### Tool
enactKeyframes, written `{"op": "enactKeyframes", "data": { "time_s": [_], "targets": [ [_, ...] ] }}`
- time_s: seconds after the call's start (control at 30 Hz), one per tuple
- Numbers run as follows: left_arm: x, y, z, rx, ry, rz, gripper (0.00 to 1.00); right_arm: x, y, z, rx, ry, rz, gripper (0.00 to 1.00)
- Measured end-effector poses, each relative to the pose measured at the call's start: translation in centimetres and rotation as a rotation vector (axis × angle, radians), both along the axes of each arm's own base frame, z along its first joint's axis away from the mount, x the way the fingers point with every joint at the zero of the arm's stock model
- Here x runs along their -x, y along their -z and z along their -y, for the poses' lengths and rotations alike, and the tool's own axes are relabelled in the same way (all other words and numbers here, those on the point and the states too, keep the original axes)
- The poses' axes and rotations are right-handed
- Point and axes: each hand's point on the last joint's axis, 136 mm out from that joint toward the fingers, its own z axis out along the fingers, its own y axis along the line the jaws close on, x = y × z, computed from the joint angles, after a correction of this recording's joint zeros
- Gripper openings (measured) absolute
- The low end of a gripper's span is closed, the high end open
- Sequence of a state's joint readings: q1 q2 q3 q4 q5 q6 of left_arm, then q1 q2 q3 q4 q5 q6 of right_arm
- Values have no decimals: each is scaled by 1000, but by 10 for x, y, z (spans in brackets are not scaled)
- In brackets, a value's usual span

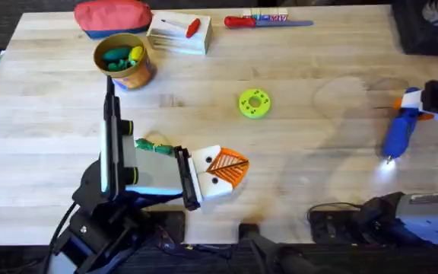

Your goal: Pick up the gripper from the table and insert it into the empty holder that is missing its gripper. Then pick up a screw, insert it into the mounting hole, and use the screwdriver to tighten it. Finally, clean up the table by picking up the vegetable and placing it into the bucket.

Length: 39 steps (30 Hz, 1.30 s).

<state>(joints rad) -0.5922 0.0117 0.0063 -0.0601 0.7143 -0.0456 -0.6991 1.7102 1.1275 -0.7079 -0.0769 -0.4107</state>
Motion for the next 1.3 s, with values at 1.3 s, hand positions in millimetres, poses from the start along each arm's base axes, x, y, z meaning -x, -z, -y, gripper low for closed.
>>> {"op": "enactKeyframes", "data": {
  "time_s": [1.3],
  "targets": [
    [0,0,0,0,0,0,7,-31,-341,-185,150,-277,1134,8]
  ]
}}
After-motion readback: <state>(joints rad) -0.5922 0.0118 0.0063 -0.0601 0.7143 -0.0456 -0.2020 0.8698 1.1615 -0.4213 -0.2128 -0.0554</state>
